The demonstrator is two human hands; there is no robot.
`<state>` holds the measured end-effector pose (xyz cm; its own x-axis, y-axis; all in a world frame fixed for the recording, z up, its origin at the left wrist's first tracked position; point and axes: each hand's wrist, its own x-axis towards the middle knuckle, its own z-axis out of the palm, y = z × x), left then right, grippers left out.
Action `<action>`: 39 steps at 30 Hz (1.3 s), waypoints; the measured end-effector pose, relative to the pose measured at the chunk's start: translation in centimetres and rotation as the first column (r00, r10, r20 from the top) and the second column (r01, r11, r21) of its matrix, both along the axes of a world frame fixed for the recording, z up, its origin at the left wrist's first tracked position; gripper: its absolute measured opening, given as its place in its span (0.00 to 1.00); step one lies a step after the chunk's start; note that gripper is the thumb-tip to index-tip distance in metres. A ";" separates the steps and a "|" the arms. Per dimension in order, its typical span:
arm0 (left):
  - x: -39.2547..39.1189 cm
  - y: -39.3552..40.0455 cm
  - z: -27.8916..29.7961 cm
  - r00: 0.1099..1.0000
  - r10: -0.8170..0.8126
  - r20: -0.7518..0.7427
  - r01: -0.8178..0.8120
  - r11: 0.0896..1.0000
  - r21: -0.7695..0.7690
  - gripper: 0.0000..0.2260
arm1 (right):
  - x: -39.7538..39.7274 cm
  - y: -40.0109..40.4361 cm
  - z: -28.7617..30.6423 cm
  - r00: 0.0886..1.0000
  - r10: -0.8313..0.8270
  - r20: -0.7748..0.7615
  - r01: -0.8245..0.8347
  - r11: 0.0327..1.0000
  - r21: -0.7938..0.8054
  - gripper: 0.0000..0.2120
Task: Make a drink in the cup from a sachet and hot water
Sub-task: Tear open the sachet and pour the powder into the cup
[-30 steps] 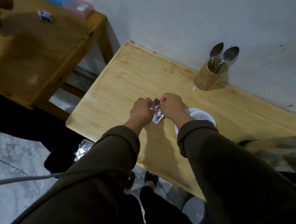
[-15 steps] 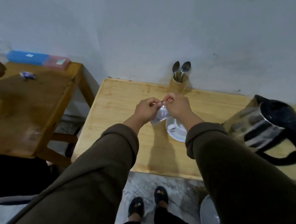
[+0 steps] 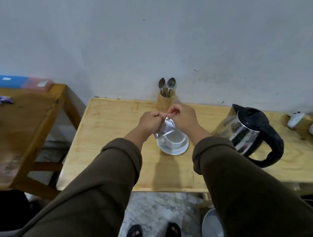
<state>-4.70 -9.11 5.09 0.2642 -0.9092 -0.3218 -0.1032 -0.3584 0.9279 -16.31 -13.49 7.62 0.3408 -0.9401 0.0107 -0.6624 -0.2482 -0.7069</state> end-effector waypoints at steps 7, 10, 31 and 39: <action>-2.4 -0.6 0.9 0.981 0.047 -0.190 -0.037 0.998 0.056 0.14 | -1.6 -0.7 -0.1 0.998 0.065 -0.023 -0.067 0.988 -0.140 0.06; -3.2 -0.9 1.1 0.956 0.158 -0.249 -0.130 0.984 0.125 0.13 | -1.8 -0.8 0.3 0.991 0.123 -0.043 -0.128 0.979 -0.158 0.05; -4.8 -3.6 -1.1 0.890 0.381 -0.250 -0.315 0.911 0.265 0.08 | -6.2 -1.6 -0.3 0.969 0.245 -0.032 -0.240 0.964 0.111 0.11; -4.6 -4.7 -2.1 0.889 0.402 -0.218 -0.324 0.890 0.320 0.06 | -7.2 -2.1 -0.5 0.972 0.233 -0.015 -0.231 0.968 0.097 0.07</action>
